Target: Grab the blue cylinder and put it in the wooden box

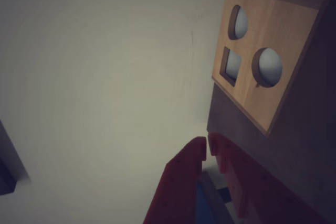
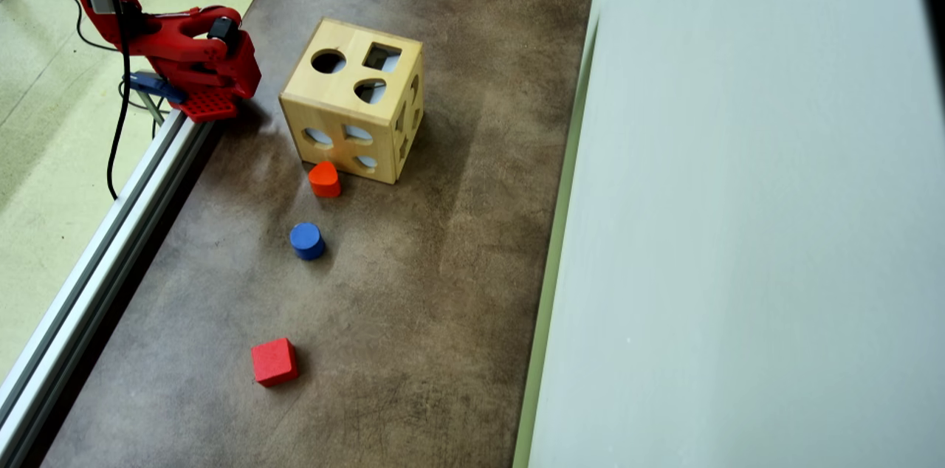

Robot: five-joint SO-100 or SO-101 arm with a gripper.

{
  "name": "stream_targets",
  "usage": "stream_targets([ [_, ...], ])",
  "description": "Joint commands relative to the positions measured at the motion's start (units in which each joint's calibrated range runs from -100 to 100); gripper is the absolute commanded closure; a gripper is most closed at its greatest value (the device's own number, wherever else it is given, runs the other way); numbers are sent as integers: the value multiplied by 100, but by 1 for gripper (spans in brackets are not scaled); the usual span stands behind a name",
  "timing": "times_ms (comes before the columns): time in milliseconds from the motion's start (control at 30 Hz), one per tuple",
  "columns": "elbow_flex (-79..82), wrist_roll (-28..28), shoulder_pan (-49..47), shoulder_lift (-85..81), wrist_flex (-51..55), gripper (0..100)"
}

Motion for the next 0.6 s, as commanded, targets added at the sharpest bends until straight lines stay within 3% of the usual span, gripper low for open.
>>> stream_targets([
  [0, 13, 10, 38, -8, 9, 98],
  [567, 4, -15, 38, 1, -15, 98],
])
